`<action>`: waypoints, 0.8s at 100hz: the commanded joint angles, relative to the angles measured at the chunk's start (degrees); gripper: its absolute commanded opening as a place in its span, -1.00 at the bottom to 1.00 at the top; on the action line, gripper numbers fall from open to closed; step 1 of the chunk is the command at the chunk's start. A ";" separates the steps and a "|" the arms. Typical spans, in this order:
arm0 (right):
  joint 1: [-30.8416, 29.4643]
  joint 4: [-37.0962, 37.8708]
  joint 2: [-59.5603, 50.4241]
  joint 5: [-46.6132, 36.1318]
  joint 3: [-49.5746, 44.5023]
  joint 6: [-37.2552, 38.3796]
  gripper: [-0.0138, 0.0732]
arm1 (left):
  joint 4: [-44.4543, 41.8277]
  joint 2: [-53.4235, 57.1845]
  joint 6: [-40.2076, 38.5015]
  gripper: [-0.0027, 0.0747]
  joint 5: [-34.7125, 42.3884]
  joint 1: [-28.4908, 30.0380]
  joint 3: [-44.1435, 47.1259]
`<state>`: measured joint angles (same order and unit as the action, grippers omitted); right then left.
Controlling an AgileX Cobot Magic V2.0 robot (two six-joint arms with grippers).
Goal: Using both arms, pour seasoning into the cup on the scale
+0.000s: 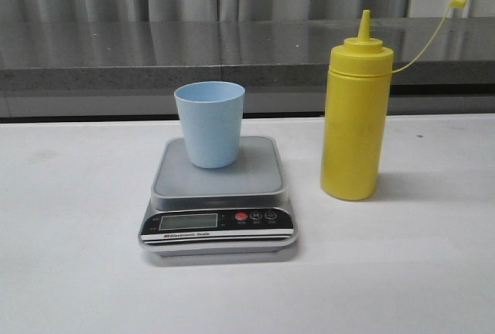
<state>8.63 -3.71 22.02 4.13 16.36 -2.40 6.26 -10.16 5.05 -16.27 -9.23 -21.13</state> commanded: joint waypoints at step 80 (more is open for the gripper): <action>-4.44 4.49 -23.64 -2.86 -14.30 1.51 -0.84 | 0.19 -0.56 0.05 -0.98 4.43 0.07 -1.57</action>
<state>5.36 0.00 -0.57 4.77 1.05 -1.51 6.26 -10.13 5.05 -16.27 -9.23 -21.13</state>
